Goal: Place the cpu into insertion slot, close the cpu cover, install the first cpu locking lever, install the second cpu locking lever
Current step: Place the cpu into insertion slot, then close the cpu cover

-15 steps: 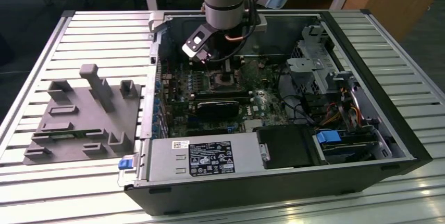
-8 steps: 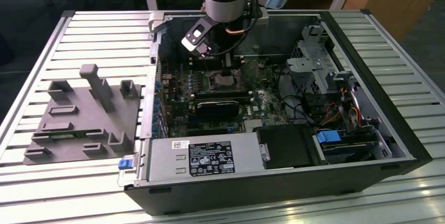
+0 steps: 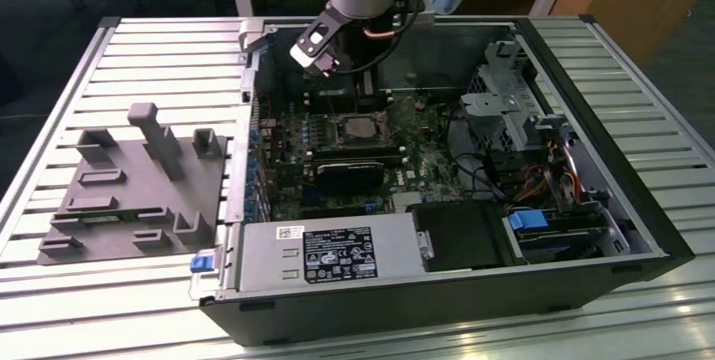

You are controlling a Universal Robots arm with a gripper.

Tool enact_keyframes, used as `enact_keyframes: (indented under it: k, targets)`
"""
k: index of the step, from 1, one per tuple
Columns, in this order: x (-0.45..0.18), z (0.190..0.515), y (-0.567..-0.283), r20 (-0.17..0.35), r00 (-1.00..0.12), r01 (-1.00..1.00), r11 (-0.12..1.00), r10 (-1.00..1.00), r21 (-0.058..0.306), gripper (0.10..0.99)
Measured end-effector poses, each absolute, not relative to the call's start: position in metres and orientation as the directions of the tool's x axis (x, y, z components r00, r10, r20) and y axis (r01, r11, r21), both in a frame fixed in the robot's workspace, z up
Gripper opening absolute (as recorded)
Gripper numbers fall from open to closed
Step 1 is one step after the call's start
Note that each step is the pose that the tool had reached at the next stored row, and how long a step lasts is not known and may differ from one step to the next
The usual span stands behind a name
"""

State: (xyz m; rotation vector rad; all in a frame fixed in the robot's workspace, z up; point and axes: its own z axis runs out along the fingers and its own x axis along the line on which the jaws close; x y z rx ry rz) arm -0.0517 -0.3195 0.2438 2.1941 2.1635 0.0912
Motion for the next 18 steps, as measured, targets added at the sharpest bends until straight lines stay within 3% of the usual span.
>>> enact_keyframes:
  k: [18]
  targets:
    - [-0.052,0.259,-0.319,0.001,0.014,0.996,-0.014,1.0,0.083,0.102]
